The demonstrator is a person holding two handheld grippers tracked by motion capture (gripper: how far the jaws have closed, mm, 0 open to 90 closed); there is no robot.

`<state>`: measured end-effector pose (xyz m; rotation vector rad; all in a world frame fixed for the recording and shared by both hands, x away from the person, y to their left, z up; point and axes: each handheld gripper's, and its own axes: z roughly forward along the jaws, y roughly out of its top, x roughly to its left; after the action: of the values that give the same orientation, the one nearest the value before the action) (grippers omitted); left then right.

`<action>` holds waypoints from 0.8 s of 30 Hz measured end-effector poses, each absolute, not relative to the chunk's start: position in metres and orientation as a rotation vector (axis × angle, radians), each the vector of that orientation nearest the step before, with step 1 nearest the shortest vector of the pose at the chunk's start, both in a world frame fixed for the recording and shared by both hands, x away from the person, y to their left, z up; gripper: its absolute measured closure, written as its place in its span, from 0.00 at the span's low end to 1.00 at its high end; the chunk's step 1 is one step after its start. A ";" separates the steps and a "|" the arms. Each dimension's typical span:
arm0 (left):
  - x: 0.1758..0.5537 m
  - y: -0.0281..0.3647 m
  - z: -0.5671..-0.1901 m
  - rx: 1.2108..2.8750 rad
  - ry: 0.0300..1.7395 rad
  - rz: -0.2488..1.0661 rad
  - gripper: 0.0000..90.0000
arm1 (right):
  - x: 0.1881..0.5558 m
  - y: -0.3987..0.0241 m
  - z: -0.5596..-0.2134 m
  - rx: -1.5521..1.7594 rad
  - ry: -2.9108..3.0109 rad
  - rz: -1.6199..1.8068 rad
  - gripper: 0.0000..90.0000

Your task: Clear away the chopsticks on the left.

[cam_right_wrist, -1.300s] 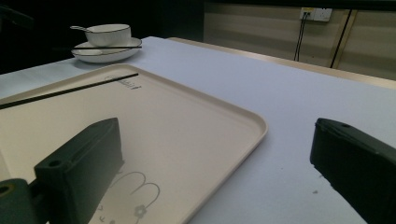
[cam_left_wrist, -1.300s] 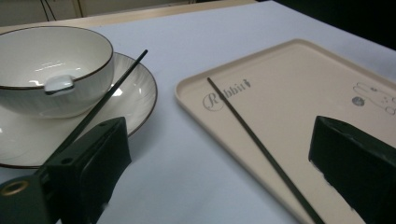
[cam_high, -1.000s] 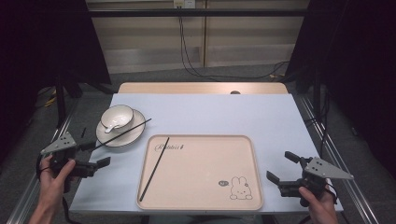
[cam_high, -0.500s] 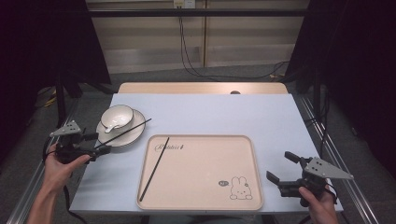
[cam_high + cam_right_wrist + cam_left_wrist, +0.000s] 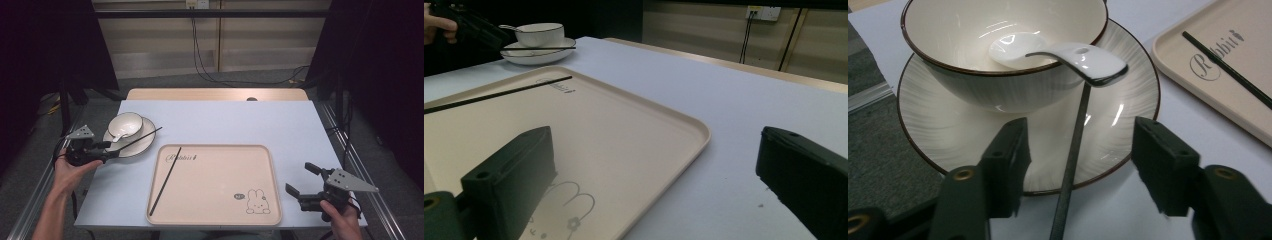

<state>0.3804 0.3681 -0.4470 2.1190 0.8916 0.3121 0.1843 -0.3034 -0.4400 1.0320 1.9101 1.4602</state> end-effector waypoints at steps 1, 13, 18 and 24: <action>0.381 0.367 -0.448 2.130 0.893 0.319 0.53 | 0.184 -0.303 -0.440 1.034 1.907 1.461 0.02; 0.393 0.351 -0.452 2.200 0.830 0.310 0.75 | 0.185 -0.304 -0.440 1.036 1.906 1.460 0.02; 0.396 0.349 -0.456 2.214 0.832 0.310 0.81 | 0.185 -0.304 -0.440 1.035 1.906 1.461 0.02; 0.396 0.348 -0.458 2.234 0.850 0.282 0.89 | 0.185 -0.304 -0.440 1.038 1.908 1.460 0.02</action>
<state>0.3955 0.3475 -0.4581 2.2341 0.8496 0.2819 0.1849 -0.3037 -0.4403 1.0377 1.9083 1.4597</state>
